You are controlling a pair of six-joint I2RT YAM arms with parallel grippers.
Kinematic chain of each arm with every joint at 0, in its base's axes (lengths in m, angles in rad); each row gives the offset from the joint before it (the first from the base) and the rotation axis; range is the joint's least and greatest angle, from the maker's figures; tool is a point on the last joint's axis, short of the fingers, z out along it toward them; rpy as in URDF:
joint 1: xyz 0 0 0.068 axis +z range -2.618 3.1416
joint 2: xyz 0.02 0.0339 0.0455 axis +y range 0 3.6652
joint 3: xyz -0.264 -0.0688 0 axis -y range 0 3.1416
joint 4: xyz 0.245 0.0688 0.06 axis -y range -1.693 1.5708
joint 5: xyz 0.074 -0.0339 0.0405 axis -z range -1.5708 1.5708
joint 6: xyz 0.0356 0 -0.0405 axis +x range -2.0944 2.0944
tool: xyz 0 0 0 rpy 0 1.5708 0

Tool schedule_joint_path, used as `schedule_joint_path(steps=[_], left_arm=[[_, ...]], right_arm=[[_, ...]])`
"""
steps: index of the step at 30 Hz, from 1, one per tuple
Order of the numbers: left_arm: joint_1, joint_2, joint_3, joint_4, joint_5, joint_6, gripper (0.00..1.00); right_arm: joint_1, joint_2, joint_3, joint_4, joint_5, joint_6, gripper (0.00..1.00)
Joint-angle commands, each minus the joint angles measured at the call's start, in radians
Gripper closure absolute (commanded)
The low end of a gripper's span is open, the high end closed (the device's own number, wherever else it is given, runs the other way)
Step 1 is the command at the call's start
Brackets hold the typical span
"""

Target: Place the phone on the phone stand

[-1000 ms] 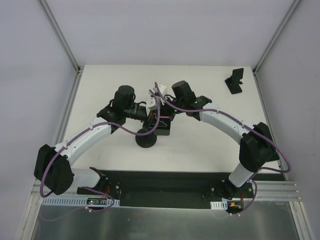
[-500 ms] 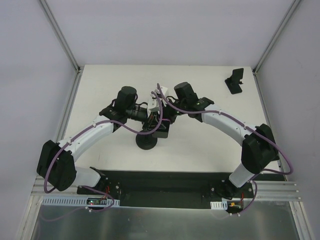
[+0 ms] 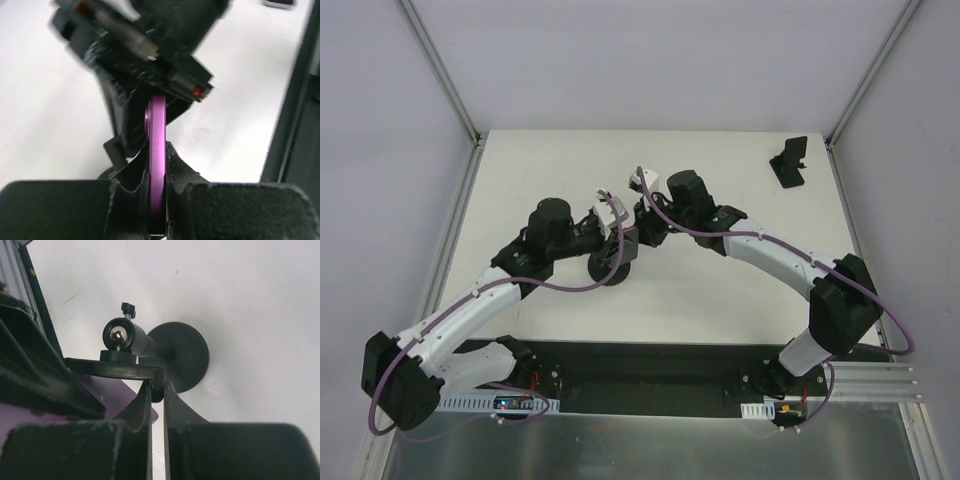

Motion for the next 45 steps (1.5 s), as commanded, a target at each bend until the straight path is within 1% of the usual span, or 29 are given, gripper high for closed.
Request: schedule_joint_path(steps=[1,2,3,5,6,7,9,10,12,13,15,16,17,19,20,23,27,29,32,33,37,38,41,43,45], left_arm=[[-0.022,-0.183,-0.079,0.024,-0.56,-0.118,1.0],[-0.022,-0.195,-0.1,0.024,-0.587,-0.118,1.0],[-0.021,-0.216,-0.111,0.027,-0.652,-0.121,1.0],[-0.024,-0.233,-0.136,0.029,-0.708,-0.137,1.0],[-0.024,-0.241,-0.143,0.029,-0.772,-0.14,1.0],[-0.028,-0.246,-0.149,0.027,-0.81,-0.153,1.0],[-0.031,-0.253,-0.159,0.029,-0.886,-0.164,1.0],[-0.036,-0.253,-0.16,0.035,-0.956,-0.166,1.0],[-0.039,-0.246,-0.168,0.053,-0.987,-0.154,1.0],[-0.04,-0.239,-0.172,0.096,-0.983,-0.152,1.0],[-0.04,-0.218,-0.179,0.124,-0.978,-0.167,1.0],[-0.042,-0.188,-0.165,0.134,-0.981,-0.18,1.0],[-0.045,-0.155,-0.147,0.136,-1.005,-0.186,1.0],[-0.047,-0.121,-0.131,0.15,-1.009,-0.18,1.0],[-0.048,-0.106,-0.113,0.156,-1.015,-0.178,1.0],[-0.051,-0.048,-0.076,0.162,-1.012,-0.18,1.0],[-0.053,-0.009,-0.061,0.2,-0.96,-0.186,1.0],[-0.054,0.007,-0.044,0.202,-0.932,-0.189,1.0],[-0.054,0.03,-0.041,0.21,-0.926,-0.197,1.0],[-0.054,0.034,-0.042,0.216,-0.923,-0.195,1.0],[-0.053,0.055,-0.03,0.223,-0.918,-0.193,1.0],[-0.054,0.063,-0.027,0.222,-0.926,-0.193,1.0],[-0.053,0.072,-0.019,0.22,-0.929,-0.189,1.0],[-0.053,0.07,-0.022,0.22,-0.923,-0.19,1.0],[-0.054,0.06,-0.027,0.216,-0.914,-0.192,1.0]], right_arm=[[0.005,-0.122,-0.046,0.224,0.329,0.16,1.0],[0.032,-0.141,-0.057,0.252,0.368,0.199,1.0],[0.048,-0.149,-0.065,0.282,0.406,0.21,1.0],[0.097,-0.164,-0.07,0.284,0.538,0.227,1.0],[0.111,-0.169,-0.073,0.284,0.584,0.247,1.0],[0.121,-0.173,-0.076,0.284,0.671,0.258,1.0],[0.155,-0.192,-0.08,0.255,0.782,0.282,1.0],[0.166,-0.208,-0.087,0.251,0.866,0.313,1.0],[0.195,-0.218,-0.097,0.254,0.916,0.341,1.0],[0.207,-0.219,-0.099,0.257,0.952,0.354,1.0],[0.252,-0.218,-0.096,0.266,0.996,0.367,1.0],[0.287,-0.215,-0.091,0.269,1.069,0.371,1.0],[0.319,-0.216,-0.09,0.272,1.089,0.373,1.0],[0.35,-0.219,-0.081,0.274,1.156,0.368,1.0],[0.385,-0.222,-0.077,0.277,1.186,0.349,1.0],[0.436,-0.204,-0.047,0.292,1.273,0.306,1.0],[0.448,-0.167,-0.021,0.283,1.295,0.292,0.99],[0.454,-0.15,-0.004,0.274,1.315,0.252,1.0],[0.456,-0.152,-0.002,0.274,1.313,0.233,0.99],[0.459,-0.149,0.004,0.274,1.313,0.229,0.98],[0.467,-0.156,0.001,0.272,1.301,0.215,0.84],[0.47,-0.161,-0.001,0.275,1.303,0.212,0.77],[0.471,-0.19,-0.022,0.296,1.3,0.201,0.65],[0.468,-0.219,-0.047,0.307,1.304,0.195,0.6],[0.456,-0.241,-0.063,0.316,1.29,0.178,0.58]])
